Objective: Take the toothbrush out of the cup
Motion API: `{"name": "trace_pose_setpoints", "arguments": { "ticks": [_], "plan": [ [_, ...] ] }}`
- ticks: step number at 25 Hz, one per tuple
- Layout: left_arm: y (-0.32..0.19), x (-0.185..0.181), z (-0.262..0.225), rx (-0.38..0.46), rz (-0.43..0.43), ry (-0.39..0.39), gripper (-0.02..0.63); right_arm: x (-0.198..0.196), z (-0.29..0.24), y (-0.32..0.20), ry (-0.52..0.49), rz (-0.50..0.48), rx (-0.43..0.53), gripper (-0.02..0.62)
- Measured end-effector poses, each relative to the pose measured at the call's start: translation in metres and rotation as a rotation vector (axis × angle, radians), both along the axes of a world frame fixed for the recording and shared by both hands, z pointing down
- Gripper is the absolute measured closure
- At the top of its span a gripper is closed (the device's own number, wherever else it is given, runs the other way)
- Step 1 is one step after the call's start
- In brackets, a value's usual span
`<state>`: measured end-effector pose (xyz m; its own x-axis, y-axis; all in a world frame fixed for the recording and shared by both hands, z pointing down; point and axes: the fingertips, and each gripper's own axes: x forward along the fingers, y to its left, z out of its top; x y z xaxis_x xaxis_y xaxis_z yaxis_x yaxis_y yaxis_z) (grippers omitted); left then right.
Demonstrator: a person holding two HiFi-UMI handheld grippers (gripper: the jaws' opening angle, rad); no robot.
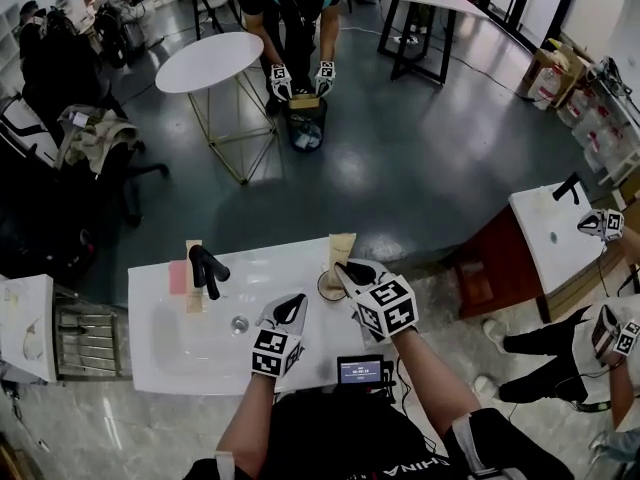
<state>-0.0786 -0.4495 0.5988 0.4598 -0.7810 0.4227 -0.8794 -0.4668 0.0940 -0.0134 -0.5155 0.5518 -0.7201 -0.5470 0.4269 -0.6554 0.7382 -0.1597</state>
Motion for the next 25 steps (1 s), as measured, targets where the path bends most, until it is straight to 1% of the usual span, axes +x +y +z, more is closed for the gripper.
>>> {"name": "trace_pose_setpoints", "arguments": {
  "ticks": [9, 13, 20, 25],
  "plan": [
    [0.002, 0.016, -0.012, 0.023, 0.061, 0.003, 0.597, 0.02, -0.041, 0.006, -0.073, 0.08, 0.081, 0.563],
    [0.002, 0.026, -0.011, 0.03, 0.091, 0.004, 0.597, 0.039, -0.048, 0.009, -0.073, 0.127, 0.103, 0.563],
    [0.004, 0.043, -0.006, 0.015, 0.137, 0.008, 0.597, 0.077, -0.027, 0.021, -0.006, 0.21, 0.08, 0.565],
    [0.009, 0.048, 0.001, -0.005, 0.148, 0.009, 0.597, 0.092, 0.0, 0.039, 0.007, 0.254, 0.023, 0.565]
  ]
}}
